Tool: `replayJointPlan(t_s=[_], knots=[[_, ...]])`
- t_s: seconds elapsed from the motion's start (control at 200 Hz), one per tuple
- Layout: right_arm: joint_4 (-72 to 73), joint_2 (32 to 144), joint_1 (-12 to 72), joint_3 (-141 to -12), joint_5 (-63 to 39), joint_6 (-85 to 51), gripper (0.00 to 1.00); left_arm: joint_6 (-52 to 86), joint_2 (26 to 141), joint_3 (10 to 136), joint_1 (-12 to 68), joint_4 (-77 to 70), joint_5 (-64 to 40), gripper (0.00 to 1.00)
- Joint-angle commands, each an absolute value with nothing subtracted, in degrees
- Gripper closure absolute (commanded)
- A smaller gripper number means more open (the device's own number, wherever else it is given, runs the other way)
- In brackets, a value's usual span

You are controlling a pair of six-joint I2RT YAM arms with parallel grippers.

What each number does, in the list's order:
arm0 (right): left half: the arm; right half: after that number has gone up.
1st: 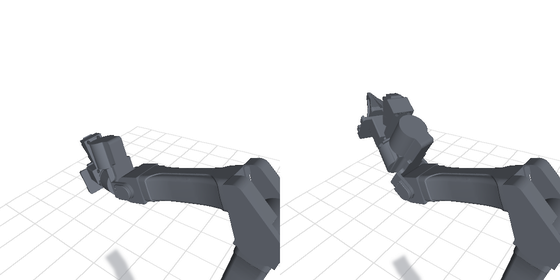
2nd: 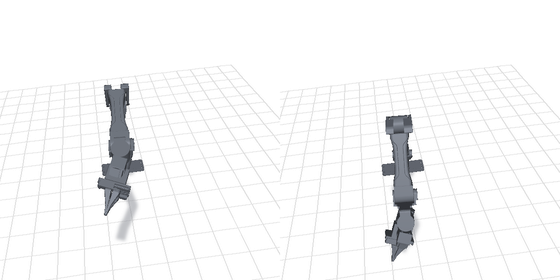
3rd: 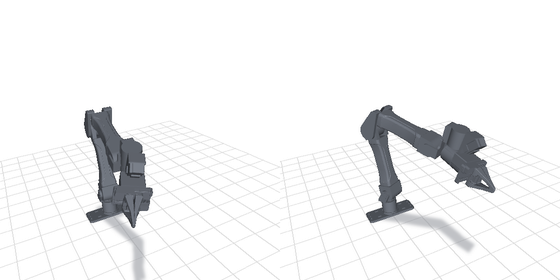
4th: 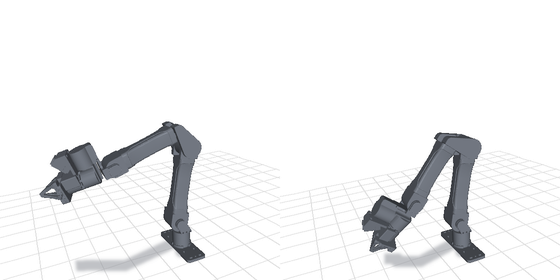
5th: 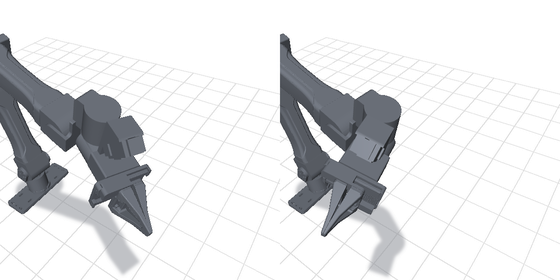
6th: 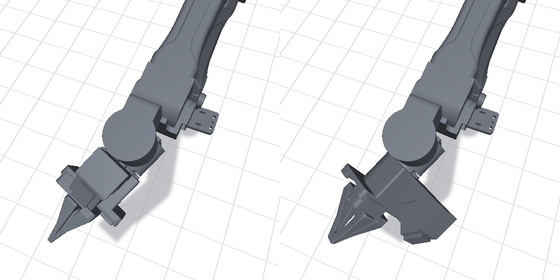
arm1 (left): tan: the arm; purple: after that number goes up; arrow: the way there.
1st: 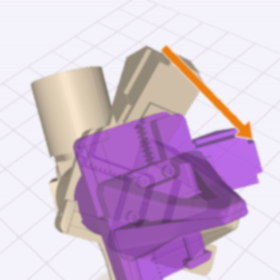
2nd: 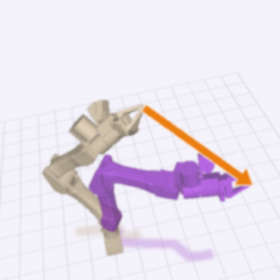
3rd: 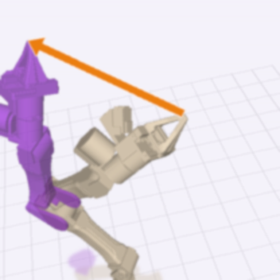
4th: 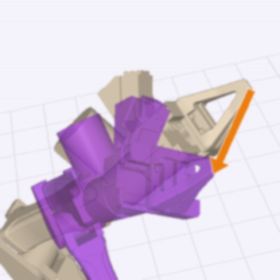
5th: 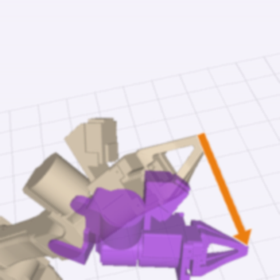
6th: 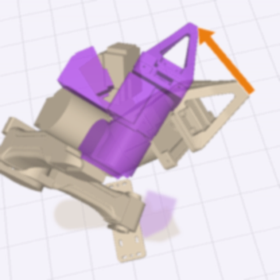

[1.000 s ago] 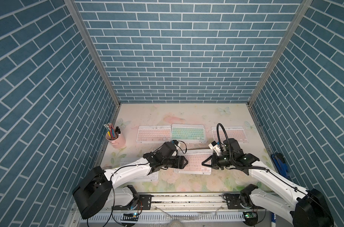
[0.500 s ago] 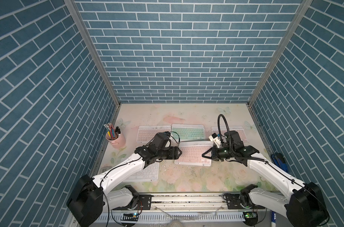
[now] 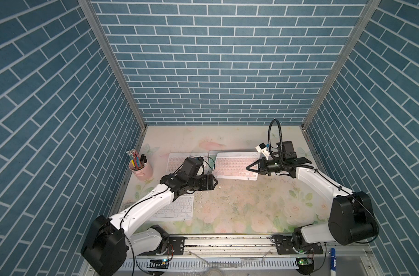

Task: Stack the numeric keypads
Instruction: Pick up the numeric keypad from the center of the board, then place the numeric keypad at the numeric keypad.

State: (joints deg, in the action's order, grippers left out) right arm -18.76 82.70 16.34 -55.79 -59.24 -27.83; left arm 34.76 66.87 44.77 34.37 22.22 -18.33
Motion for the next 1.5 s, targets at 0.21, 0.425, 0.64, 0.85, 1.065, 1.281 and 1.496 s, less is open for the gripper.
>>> replayJointPlan(t_s=[0.21,0.425,0.64,0.85,1.065,1.281,1.496], knots=[[-20.24,91.5,13.74,-64.46,-66.18,-17.42,1.0,33.5,68.0,45.97,32.81,22.77,-19.45,0.22],[-23.01,98.88,13.1,-69.44,-68.29,-14.38,1.0,33.7,68.12,46.04,32.44,22.76,-19.61,0.22],[-24.86,104.25,13.1,-73.28,-69.29,-12.66,1.0,33.83,67.27,46.14,32.27,23.45,-19.21,0.22],[-25.32,107.06,13.18,-75.28,-69.15,-12.61,1.0,33.87,66.64,45.7,32.15,23.73,-19.01,0.22],[-25.18,110.1,13.44,-77.06,-69.78,-12.61,1.0,33.88,66.97,45.52,32.04,23.64,-19.03,0.22],[-26.59,113.56,14.02,-80.26,-69.96,-11.87,1.0,33.86,67.39,44.94,31.91,23.38,-19.17,0.22],[-30.87,116.8,14.24,-84.22,-69.19,-9.39,1.0,33.9,67.47,44.53,31.73,23.2,-19.33,0.22]])
